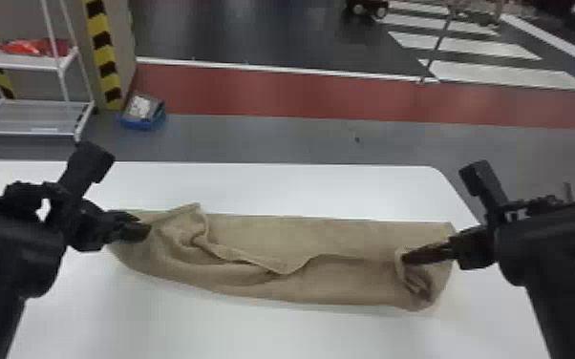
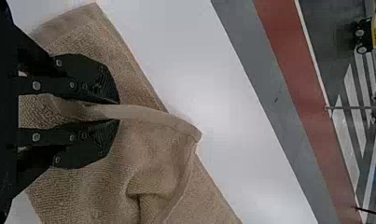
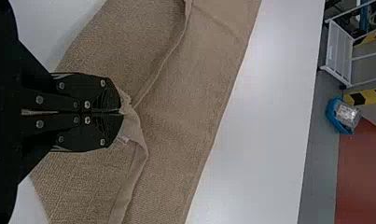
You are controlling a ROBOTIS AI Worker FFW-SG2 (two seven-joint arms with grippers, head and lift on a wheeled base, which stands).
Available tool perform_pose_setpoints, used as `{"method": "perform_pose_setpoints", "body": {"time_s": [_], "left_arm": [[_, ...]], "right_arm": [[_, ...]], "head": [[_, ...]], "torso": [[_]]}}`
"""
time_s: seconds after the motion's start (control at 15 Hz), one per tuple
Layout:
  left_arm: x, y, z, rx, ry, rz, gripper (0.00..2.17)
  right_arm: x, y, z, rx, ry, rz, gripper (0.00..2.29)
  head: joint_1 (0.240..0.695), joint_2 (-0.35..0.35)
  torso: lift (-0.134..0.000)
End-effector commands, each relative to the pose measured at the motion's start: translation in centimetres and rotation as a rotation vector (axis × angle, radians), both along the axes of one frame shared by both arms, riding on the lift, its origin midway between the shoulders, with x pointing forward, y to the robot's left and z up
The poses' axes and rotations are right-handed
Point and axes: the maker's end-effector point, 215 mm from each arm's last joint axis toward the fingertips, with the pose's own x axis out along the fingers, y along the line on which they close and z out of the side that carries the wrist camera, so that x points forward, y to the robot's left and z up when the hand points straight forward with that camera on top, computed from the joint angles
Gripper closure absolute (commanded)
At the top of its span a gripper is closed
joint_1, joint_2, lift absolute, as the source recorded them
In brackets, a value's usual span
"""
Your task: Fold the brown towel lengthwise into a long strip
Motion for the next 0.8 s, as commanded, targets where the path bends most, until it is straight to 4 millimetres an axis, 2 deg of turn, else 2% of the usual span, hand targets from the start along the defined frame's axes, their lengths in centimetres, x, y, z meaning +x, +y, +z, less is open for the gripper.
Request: {"method": "perform_pose_setpoints", "body": {"time_s": [0.0,0.07,0.13,0.27,0.4,0.47,0.53,0.6,0.67,0.73], "left_arm": [[-1.2,1.6,1.7,-0.035,-0.098,0.002,2.10],[-1.8,2.1,3.2,-0.091,-0.160,-0.005,2.09],[-2.8,3.3,5.5,-0.175,-0.233,-0.018,2.09],[-5.9,6.8,8.9,-0.333,-0.344,-0.008,2.09],[-9.0,10.0,9.6,-0.392,-0.380,0.037,2.06],[-10.3,10.9,9.8,-0.402,-0.416,0.041,1.92],[-11.3,12.0,10.1,-0.400,-0.460,0.049,1.58],[-12.7,13.7,9.6,-0.396,-0.477,0.074,0.97],[-14.0,14.8,9.0,-0.400,-0.490,0.087,0.23],[-14.8,15.5,8.2,-0.387,-0.493,0.093,0.01]], "right_arm": [[0.0,0.0,0.0,0.003,-0.002,0.007,2.04],[0.0,0.0,0.0,0.005,-0.002,0.005,2.04],[0.0,-0.3,0.0,0.007,-0.005,0.000,2.04],[-0.2,-0.9,0.1,0.010,-0.017,0.001,2.04],[-0.5,-1.3,-0.1,0.008,-0.023,0.011,2.04],[-0.7,-1.5,-0.3,0.005,-0.023,0.012,2.04],[-1.2,-1.8,-0.6,0.012,-0.020,0.006,2.04],[-1.4,-2.1,-0.8,0.008,-0.018,0.003,2.04],[-1.4,-2.3,-0.8,0.007,-0.018,0.002,2.04],[-1.6,-2.8,-0.9,0.000,-0.022,0.005,2.04]], "head": [[0.695,-0.197],[0.695,-0.191],[0.695,-0.188],[0.695,-0.183],[0.695,-0.168],[0.695,-0.143],[0.695,-0.132],[0.695,-0.122],[0.695,-0.115],[0.695,-0.106]], "torso": [[-0.115],[-0.115],[-0.115],[-0.115],[-0.115],[-0.115],[-0.115],[-0.115],[-0.115],[-0.115]]}}
